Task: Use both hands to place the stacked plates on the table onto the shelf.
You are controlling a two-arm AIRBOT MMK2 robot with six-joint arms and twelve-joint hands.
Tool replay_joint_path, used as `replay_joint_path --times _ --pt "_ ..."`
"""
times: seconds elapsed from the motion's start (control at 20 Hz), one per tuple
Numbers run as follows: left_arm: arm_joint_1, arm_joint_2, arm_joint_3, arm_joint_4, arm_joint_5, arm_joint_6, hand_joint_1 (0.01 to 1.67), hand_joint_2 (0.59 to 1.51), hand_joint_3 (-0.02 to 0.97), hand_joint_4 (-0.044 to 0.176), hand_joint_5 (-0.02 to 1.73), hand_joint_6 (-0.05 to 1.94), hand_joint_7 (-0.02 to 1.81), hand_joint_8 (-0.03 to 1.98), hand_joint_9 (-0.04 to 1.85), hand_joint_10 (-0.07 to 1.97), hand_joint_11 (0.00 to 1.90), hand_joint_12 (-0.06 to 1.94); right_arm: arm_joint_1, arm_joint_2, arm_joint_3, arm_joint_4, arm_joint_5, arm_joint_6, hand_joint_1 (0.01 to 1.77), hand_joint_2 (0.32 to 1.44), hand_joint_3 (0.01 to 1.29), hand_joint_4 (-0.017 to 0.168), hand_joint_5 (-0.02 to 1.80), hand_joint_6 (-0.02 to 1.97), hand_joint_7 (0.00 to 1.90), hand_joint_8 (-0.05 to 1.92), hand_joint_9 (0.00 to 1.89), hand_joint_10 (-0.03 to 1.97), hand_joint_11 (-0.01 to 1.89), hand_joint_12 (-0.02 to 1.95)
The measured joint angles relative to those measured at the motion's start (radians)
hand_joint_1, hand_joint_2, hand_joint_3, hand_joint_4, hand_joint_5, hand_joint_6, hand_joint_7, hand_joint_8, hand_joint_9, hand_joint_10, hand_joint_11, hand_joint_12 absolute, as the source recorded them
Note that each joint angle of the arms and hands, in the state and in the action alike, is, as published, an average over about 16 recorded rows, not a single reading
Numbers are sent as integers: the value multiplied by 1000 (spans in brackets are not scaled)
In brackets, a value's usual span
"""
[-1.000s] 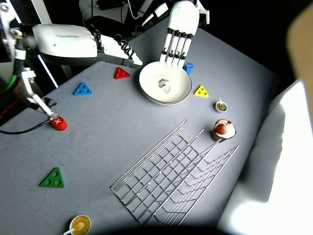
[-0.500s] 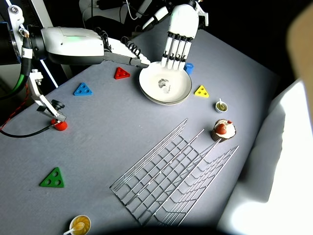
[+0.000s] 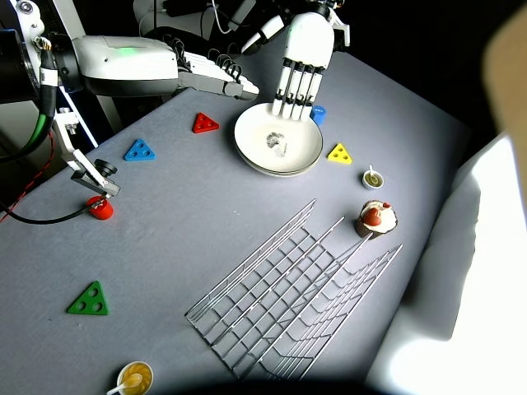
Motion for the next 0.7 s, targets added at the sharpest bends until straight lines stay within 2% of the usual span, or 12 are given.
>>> replay_joint_path --times 0.7 --pt "43 -16 7 -5 3 4 34 909 -2 -1 93 -3 109 -4 99 -7 84 -15 -22 -12 20 -14 14 -63 57 876 15 2 212 16 251 1 259 14 249 24"
